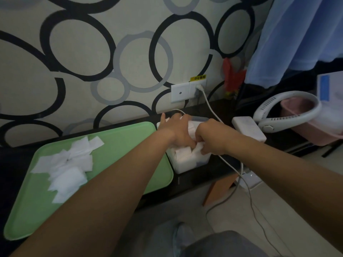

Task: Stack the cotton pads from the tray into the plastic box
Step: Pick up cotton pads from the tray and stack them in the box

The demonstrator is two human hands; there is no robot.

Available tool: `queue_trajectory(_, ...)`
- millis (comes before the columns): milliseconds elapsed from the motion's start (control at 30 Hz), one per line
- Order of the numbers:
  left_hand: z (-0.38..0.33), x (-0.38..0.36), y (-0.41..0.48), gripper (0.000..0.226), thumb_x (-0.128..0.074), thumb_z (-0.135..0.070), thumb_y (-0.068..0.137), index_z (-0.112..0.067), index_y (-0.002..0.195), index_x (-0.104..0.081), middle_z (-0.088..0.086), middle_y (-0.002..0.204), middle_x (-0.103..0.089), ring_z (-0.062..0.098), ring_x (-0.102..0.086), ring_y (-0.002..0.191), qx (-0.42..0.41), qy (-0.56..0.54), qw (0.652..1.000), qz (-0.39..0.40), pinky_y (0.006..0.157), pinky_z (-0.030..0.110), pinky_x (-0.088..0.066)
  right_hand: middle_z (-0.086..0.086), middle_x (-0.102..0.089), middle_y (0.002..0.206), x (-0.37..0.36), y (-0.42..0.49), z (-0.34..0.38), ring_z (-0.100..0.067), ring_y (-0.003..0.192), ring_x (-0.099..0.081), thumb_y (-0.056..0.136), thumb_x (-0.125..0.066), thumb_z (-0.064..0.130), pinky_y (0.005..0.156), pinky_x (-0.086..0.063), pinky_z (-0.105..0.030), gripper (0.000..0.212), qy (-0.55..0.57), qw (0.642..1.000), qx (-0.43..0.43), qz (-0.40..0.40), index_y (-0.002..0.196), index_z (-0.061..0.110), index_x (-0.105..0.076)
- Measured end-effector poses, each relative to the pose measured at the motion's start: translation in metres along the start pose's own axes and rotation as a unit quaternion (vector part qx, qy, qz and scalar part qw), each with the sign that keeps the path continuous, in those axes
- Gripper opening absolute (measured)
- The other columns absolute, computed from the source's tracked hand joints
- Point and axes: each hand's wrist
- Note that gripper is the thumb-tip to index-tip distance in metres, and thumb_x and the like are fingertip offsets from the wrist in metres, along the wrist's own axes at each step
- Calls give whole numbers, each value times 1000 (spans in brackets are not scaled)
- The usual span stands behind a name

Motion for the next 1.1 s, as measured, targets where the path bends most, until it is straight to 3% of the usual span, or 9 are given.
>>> queue_trajectory(67, 6, 4, -1, 108, -80, -55, 65, -30, 154, -24, 2, 160, -26, 25, -26, 149, -6, -32, 999, 10, 120, 55, 10, -5, -66, 105, -2, 0, 4, -21, 93, -62, 84, -74, 27, 84, -53, -32, 30, -6, 1000, 10, -25, 111, 16, -70)
queue_trajectory(233, 12, 6, -6, 105, -81, -52, 68, -29, 154, -25, -2, 161, -27, 20, -24, 149, -29, -46, 999, 6, 120, 55, 6, -8, -64, 116, 1, -2, 10, -25, 107, -61, 89, -69, 27, 92, -49, -34, 32, -10, 1000, 16, 4, 118, 14, -67)
queue_trajectory(433, 15, 13, -22, 77, -74, -42, 81, -27, 148, -39, 2, 152, -42, 24, -36, 144, 13, -166, 985, -54, 124, 50, 3, 2, -72, 100, 9, -8, -8, -16, 96, -65, 82, -72, 8, 81, -52, -25, 22, 116, 991, 39, -44, 100, 20, -75)
queue_trajectory(533, 37, 16, -48, 75, -73, -41, 76, -26, 145, -46, -1, 146, -52, 25, -42, 138, 42, -249, 962, -101, 123, 49, -16, 4, -65, 98, 7, -6, -6, -15, 92, -61, 81, -71, 6, 74, -48, -21, 20, 161, 985, 9, -56, 93, 22, -70)
queue_trajectory(700, 106, 9, -108, 51, -74, -26, 85, -19, 133, -58, -4, 130, -61, 15, -55, 124, 136, -364, 900, -199, 110, 35, -40, 0, -64, 97, 15, -5, 32, -24, 84, -62, 89, -54, 21, 78, -56, -42, 12, 80, 987, -39, -135, 92, 28, -64)
queue_trajectory(767, 134, 6, -132, 38, -74, -22, 86, -18, 122, -62, -3, 120, -64, 17, -60, 116, 194, -373, 879, -225, 106, 34, -44, 1, -63, 98, 23, -6, 59, -24, 87, -63, 88, -54, 24, 78, -55, -43, 12, 99, 983, -24, -152, 92, 30, -63)
queue_trajectory(900, 182, 3, -180, 28, -72, -19, 88, -20, 114, -62, 1, 120, -66, 20, -60, 113, 269, -376, 853, -240, 104, 36, -45, 3, -70, 89, 33, -6, 128, -21, 86, -66, 83, -57, 21, 78, -57, -38, 12, 251, 959, 42, -126, 77, 24, -68)
queue_trajectory(1000, 206, 1, -215, 27, -68, -8, 88, -16, 114, -65, 6, 119, -66, 25, -61, 114, 302, -336, 860, -237, 104, 38, -46, -5, -72, 78, 25, -2, 182, -23, 77, -69, 82, -56, 15, 71, -59, -35, 16, 357, 928, 75, -77, 79, 10, -72)
queue_trajectory(1100, 223, -6, -235, 30, -65, 0, 85, -16, 110, -65, 9, 114, -64, 27, -61, 105, 325, -298, 875, -200, 91, 31, -46, -12, -72, 80, 5, 9, 215, -28, 76, -69, 82, -53, 12, 72, -59, -39, 19, 381, 919, 91, -48, 81, 4, -71)
Point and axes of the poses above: each hand's wrist, its own y-axis towards the middle knuckle, its own x-axis out of the back of the hand, z = x × y
